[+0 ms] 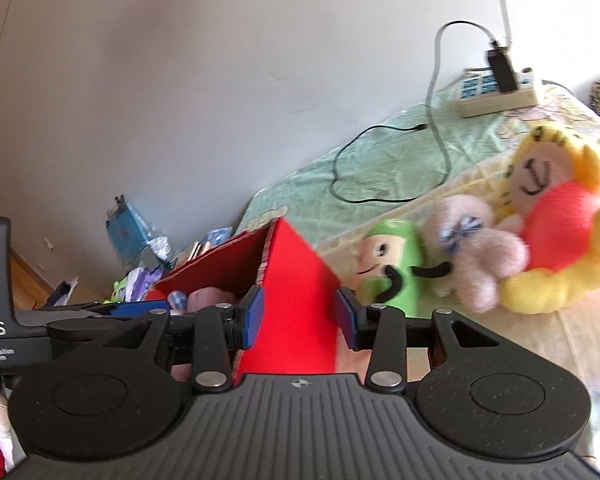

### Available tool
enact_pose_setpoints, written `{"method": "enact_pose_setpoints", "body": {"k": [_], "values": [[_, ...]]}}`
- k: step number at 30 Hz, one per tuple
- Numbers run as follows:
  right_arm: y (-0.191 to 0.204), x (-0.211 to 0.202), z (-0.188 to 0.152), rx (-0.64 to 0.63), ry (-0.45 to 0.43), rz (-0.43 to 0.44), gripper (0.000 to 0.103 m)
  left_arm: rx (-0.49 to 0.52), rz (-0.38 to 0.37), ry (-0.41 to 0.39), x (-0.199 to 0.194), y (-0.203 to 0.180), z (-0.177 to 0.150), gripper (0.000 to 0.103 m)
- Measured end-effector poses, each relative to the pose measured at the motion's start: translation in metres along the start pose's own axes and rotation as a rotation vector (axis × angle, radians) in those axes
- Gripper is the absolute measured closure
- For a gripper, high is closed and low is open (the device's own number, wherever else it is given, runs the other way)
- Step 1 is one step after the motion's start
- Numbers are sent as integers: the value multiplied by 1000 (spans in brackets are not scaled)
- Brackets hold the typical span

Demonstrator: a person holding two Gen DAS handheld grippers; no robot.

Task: Organize objects
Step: 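Withdraw the right gripper from the box toward the yellow tiger plush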

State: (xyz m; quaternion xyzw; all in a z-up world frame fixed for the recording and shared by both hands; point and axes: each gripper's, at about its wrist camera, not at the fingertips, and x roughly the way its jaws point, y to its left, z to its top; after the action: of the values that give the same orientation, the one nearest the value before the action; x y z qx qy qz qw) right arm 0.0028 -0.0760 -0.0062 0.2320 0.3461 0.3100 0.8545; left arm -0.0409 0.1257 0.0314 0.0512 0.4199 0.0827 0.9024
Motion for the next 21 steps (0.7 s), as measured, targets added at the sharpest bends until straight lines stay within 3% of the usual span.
{"method": "enact_pose_setpoints", "body": {"k": [15,21], "values": [[-87,-46,4,128,-22,-124,57,80,-106,32,10,-92,4,8],[-124,-67,6,196,-28,-190,57,72,-210,109,30,-122,0,8]]}}
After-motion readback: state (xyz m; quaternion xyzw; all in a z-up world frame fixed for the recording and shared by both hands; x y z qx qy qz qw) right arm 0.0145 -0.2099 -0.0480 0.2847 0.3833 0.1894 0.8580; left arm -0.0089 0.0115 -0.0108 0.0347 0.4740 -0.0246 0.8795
